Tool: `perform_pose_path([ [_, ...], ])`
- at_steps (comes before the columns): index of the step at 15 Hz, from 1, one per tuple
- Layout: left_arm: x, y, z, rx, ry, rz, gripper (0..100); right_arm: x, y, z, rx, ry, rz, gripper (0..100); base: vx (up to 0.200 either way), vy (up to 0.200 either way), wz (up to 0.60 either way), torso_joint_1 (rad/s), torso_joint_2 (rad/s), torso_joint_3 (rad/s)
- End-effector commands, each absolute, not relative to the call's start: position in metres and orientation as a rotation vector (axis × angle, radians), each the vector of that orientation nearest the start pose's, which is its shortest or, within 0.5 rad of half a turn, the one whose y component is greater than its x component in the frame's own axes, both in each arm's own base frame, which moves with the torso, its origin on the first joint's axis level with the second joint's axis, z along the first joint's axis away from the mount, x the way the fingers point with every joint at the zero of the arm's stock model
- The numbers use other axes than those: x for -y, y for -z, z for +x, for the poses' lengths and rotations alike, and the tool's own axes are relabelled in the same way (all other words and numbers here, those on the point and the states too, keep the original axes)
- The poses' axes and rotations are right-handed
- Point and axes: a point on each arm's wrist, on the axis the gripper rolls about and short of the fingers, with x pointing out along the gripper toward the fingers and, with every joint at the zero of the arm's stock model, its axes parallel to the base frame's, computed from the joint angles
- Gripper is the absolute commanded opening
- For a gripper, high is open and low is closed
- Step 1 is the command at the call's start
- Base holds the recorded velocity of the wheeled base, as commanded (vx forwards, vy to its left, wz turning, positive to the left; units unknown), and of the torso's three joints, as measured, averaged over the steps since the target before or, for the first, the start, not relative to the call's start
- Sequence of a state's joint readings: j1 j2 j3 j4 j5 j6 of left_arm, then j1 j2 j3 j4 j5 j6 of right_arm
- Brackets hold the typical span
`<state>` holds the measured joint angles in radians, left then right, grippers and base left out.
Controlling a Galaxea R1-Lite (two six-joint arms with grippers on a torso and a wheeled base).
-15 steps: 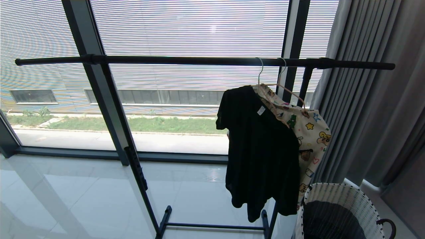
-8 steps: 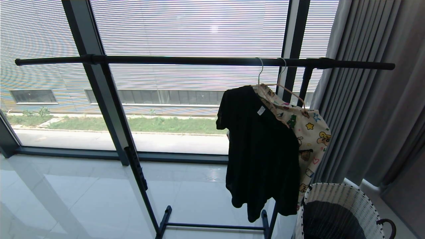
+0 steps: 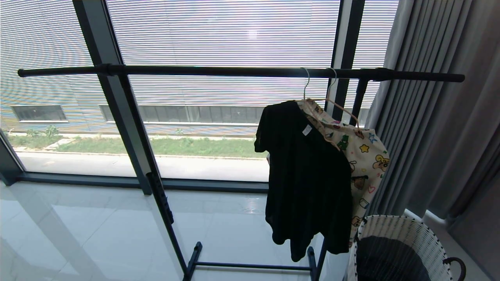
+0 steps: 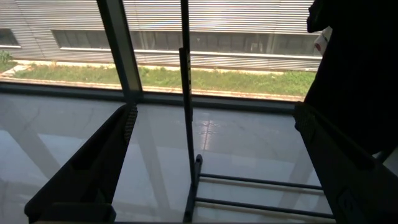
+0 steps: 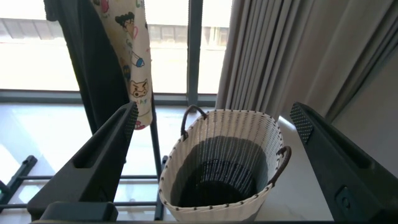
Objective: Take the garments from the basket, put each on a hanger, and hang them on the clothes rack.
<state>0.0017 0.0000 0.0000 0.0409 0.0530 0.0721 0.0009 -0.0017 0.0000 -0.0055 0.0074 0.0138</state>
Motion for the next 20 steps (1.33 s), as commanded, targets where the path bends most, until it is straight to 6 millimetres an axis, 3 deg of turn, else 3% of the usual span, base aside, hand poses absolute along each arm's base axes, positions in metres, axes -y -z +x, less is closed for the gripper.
perform_pose_path([
  [1, -0.0011, -0.0712, -0.0229, -0.043, -0.052, 0.072, 100, -0.0001, -0.0761, -0.0228, 0.006, -0.009, 0.014, 100, -0.200, 0.000, 0.00, 0.002, 0.01, -0.002],
  [4, -0.0012, -0.0712, -0.0229, -0.043, -0.054, 0.069, 100, -0.0001, -0.0761, -0.0228, 0.006, -0.009, 0.014, 100, -0.200, 0.000, 0.00, 0.012, 0.00, 0.004],
  [14, -0.0011, -0.0714, -0.0229, -0.042, -0.052, 0.068, 100, -0.0002, -0.0761, -0.0228, 0.006, -0.011, 0.020, 100, 0.000, 0.000, 0.00, 0.000, 0.00, 0.000],
  [20, -0.0012, -0.0714, -0.0229, -0.042, -0.051, 0.069, 100, -0.0002, -0.0761, -0.0228, 0.006, -0.011, 0.020, 100, 0.000, 0.000, 0.00, -0.167, 0.41, 0.231],
])
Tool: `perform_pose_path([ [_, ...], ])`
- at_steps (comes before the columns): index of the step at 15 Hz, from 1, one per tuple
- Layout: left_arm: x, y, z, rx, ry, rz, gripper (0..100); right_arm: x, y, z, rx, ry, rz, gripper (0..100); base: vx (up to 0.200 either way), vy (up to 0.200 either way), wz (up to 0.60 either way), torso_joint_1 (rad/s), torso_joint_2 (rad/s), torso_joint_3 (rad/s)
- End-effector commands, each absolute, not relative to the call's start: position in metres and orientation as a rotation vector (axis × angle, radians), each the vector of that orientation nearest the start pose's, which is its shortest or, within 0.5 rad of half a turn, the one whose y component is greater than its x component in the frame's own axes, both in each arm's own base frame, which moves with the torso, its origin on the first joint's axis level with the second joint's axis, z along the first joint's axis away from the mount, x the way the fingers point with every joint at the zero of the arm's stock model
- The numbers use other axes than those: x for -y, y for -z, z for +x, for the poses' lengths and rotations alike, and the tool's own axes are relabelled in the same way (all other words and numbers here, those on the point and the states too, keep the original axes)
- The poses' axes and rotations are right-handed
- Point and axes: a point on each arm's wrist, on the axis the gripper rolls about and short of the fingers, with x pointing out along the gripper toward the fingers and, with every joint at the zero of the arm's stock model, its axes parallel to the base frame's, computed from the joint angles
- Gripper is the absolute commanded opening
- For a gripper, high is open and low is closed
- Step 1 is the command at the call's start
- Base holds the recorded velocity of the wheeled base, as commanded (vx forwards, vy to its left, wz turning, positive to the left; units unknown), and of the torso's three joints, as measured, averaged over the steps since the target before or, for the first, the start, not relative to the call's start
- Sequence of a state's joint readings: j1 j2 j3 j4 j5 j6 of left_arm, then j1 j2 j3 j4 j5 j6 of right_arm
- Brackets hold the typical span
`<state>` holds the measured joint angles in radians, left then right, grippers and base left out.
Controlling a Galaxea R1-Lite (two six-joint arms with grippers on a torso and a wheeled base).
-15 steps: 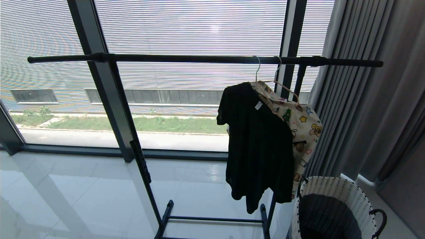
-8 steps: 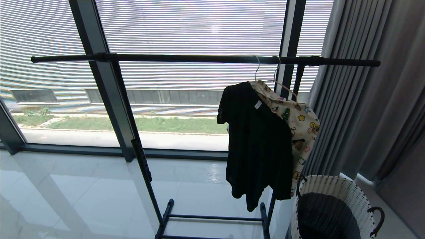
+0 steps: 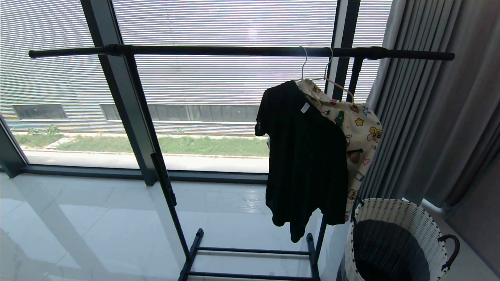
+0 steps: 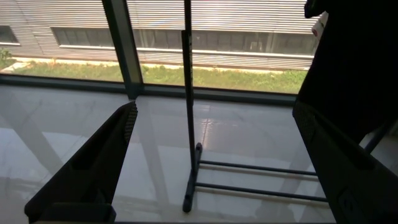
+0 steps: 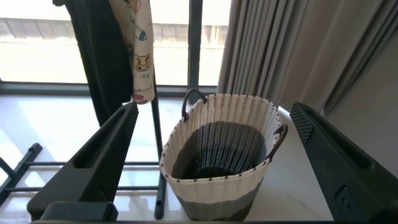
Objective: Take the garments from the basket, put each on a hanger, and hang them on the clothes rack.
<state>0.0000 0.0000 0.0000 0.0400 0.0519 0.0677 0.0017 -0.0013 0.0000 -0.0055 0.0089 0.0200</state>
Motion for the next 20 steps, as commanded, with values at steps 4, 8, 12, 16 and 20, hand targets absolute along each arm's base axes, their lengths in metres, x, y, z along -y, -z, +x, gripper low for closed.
perform_pose_path([
  [4, -0.0012, -0.0714, -0.0229, -0.042, -0.051, 0.069, 100, -0.0002, -0.0761, -0.0228, 0.006, -0.011, 0.021, 100, 0.000, 0.000, 0.00, -0.193, 0.48, 0.281],
  [8, -0.0012, -0.0714, -0.0229, -0.042, -0.051, 0.069, 100, -0.0002, -0.0761, -0.0228, 0.006, -0.011, 0.020, 100, 0.000, 0.000, 0.00, -0.166, 0.46, 0.288],
  [12, -0.0012, -0.0714, -0.0229, -0.042, -0.051, 0.069, 100, -0.0002, -0.0761, -0.0228, 0.006, -0.011, 0.021, 100, 0.000, 0.000, 0.00, -0.118, 0.35, 0.232],
  [16, -0.0012, -0.0716, -0.0229, -0.040, -0.051, 0.068, 100, -0.0002, -0.0761, -0.0228, 0.006, -0.011, 0.021, 100, 0.000, 0.000, 0.00, -0.012, 0.04, 0.030],
  [20, -0.0012, -0.0716, -0.0229, -0.040, -0.051, 0.070, 100, -0.0002, -0.0761, -0.0228, 0.006, -0.011, 0.021, 100, 0.000, 0.000, 0.00, 0.000, 0.00, 0.000],
])
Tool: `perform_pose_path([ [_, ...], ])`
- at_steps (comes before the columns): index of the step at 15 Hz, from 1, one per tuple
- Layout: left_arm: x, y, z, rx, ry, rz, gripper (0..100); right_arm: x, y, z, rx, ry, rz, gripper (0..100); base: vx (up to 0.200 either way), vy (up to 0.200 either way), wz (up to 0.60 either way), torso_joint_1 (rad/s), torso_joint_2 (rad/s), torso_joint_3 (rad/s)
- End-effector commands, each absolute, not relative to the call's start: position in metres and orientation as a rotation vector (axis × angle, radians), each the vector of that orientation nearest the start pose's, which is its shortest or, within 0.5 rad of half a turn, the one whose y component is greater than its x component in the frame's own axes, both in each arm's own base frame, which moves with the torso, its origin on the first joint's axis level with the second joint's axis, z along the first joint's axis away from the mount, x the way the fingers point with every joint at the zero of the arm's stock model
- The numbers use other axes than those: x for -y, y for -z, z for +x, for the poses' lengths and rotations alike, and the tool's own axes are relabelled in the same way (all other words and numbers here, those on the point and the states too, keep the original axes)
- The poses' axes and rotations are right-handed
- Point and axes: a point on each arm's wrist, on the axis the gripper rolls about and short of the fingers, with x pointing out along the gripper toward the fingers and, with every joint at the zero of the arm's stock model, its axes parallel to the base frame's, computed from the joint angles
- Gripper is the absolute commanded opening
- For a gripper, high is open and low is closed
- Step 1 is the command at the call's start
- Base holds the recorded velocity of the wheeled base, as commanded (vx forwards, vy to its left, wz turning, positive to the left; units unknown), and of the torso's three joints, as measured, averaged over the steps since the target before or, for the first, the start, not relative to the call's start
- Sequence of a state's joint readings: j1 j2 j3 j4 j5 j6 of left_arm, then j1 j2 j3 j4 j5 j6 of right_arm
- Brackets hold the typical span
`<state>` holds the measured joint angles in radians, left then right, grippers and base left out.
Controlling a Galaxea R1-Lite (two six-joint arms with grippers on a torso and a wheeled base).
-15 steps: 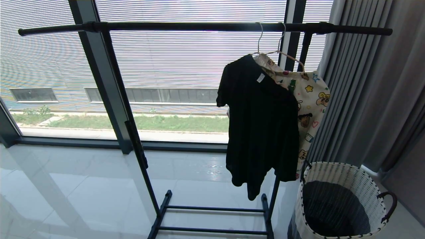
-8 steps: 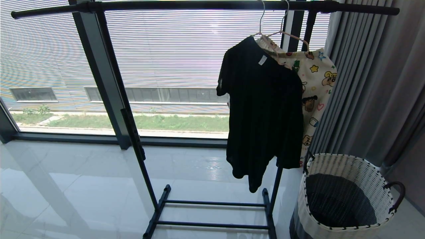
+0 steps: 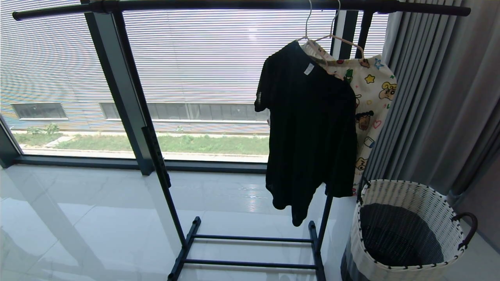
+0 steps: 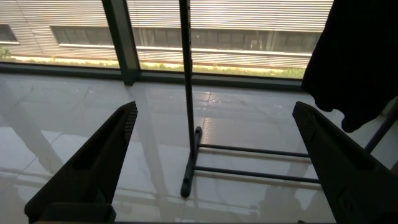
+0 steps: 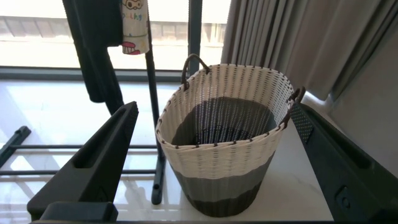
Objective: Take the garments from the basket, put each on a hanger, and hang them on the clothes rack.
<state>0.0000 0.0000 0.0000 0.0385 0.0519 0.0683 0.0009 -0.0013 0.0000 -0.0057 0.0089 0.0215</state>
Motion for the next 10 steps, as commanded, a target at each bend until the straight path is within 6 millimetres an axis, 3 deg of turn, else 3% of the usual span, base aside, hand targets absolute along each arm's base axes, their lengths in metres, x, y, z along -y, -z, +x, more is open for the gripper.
perform_pose_path([
  [1, -0.0012, -0.0716, -0.0229, -0.040, -0.051, 0.068, 100, -0.0002, -0.0761, -0.0228, 0.006, -0.011, 0.021, 100, 0.000, 0.000, 0.00, 0.000, 0.00, 0.000],
  [10, -0.0012, -0.0716, -0.0229, -0.040, -0.051, 0.068, 100, -0.0002, -0.0761, -0.0228, 0.006, -0.011, 0.021, 100, 0.000, 0.000, 0.00, 0.000, 0.00, 0.000],
])
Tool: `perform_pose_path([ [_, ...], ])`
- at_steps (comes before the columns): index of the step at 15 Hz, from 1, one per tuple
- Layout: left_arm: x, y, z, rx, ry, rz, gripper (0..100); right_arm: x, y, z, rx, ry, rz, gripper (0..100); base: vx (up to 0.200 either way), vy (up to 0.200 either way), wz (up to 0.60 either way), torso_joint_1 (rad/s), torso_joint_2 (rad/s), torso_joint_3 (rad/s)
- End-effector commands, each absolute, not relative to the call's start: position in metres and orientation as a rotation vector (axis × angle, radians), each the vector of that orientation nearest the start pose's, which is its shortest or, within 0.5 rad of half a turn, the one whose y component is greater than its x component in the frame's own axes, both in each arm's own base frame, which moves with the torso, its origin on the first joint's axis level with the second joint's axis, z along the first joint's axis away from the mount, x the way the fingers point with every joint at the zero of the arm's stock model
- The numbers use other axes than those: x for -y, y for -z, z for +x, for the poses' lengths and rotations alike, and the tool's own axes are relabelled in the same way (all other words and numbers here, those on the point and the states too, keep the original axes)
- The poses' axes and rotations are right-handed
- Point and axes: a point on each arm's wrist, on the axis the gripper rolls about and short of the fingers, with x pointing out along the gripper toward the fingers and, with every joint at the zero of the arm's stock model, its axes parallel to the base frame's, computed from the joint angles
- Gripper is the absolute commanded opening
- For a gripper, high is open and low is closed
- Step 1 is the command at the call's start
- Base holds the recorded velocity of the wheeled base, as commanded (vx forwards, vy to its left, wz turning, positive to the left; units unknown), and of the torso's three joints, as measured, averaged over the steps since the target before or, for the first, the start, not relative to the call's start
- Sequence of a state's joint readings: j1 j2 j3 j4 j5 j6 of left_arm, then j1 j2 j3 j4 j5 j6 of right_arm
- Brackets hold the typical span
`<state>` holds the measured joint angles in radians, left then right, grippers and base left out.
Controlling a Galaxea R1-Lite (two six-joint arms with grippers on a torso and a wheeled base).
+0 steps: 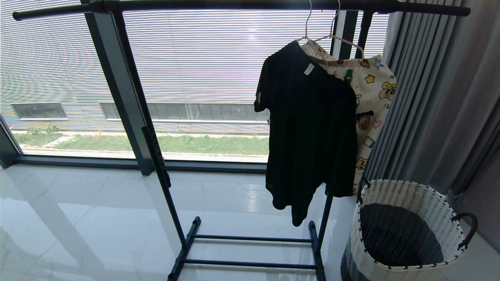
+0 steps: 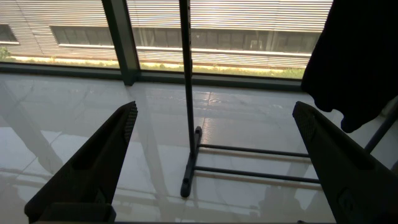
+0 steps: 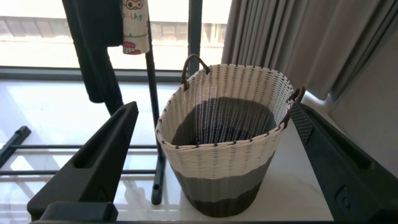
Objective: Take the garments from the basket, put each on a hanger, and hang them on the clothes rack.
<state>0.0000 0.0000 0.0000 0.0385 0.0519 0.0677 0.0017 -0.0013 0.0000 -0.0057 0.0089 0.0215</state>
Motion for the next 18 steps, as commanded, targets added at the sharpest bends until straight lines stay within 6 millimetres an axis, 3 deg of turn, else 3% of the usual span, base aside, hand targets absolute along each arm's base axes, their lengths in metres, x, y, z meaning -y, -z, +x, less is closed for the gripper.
perform_pose_path([
  [1, -0.0012, -0.0716, -0.0229, -0.040, -0.051, 0.068, 100, -0.0002, -0.0761, -0.0228, 0.006, -0.011, 0.021, 100, 0.000, 0.000, 0.00, 0.000, 0.00, 0.000],
  [18, -0.0011, -0.0712, -0.0229, -0.043, -0.052, 0.064, 100, -0.0002, -0.0761, -0.0228, 0.006, -0.011, 0.021, 100, 0.000, 0.000, 0.00, 0.000, 0.00, 0.000],
])
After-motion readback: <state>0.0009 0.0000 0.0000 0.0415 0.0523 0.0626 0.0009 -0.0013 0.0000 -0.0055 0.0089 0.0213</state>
